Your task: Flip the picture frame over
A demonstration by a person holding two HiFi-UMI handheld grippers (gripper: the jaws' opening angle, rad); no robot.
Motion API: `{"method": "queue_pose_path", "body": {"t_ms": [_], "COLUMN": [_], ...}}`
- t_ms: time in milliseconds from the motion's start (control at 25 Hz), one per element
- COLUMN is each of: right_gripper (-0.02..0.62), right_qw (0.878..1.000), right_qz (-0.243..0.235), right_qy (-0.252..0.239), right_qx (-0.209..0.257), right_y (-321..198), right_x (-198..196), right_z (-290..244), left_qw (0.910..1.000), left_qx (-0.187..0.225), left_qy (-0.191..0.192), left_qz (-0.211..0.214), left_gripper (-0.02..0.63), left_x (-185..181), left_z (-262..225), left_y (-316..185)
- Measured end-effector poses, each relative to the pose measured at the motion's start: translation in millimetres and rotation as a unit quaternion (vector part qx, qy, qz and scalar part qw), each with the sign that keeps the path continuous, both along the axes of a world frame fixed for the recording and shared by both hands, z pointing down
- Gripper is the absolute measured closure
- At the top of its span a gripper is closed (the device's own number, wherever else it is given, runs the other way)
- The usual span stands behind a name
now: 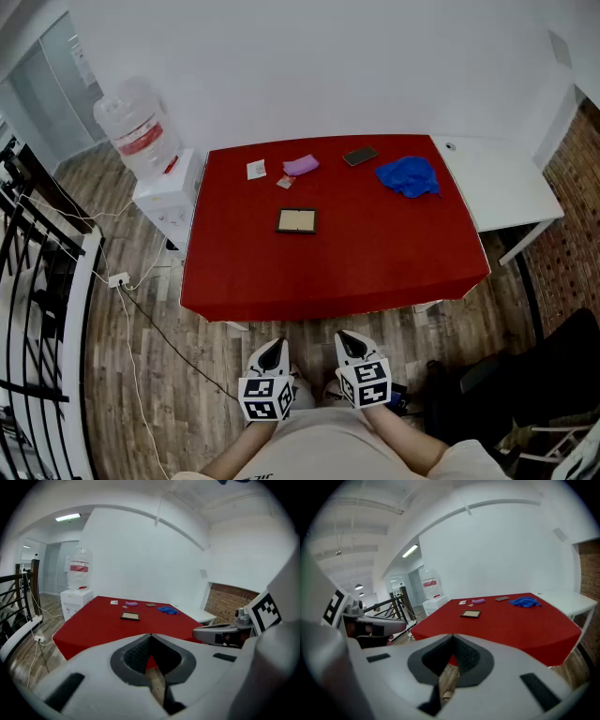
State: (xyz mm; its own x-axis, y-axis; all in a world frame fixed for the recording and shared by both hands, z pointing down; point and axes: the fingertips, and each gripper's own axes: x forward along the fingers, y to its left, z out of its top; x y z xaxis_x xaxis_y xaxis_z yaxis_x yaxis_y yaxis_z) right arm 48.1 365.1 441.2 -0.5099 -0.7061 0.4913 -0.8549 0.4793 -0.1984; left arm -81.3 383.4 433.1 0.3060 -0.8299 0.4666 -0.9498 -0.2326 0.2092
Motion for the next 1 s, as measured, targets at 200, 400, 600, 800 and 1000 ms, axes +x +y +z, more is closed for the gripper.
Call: {"method": "queue_pose_path", "body": {"t_ms": [200,400,600,800,1000], "right_gripper": [0.591,0.591,0.591,0.591,0.591], "right_qw": [1.0,1.0,0.999,0.999,0.998], "right_qz": [0.003,0.01,0.025,0.038,0.061], "right_qy": [0.002,0.01,0.015,0.018,0.019], "right_qx": [-0.005,-0.012,-0.019,-0.012,-0.007], "right_y": [-29,-76,-151,-219,-264], "right_x": [-1,-11,-27,-54,-65], "right_z": [8,19,25,17,10], "left_qw": [1.0,0.9997,0.9993,0.9985,0.9968], "left_qx": [-0.005,-0.014,-0.012,-0.005,-0.007], "left_qy": [0.001,0.006,0.008,0.001,-0.002], "left_qz": [0.006,0.017,0.034,0.055,0.08], "left_gripper": [0.6,0.6,0.6,0.6,0.6], "left_x": [0,-11,-28,-53,-65], "left_z": [8,21,22,16,14], "left_y": [-30,-84,-165,-238,-284]}}
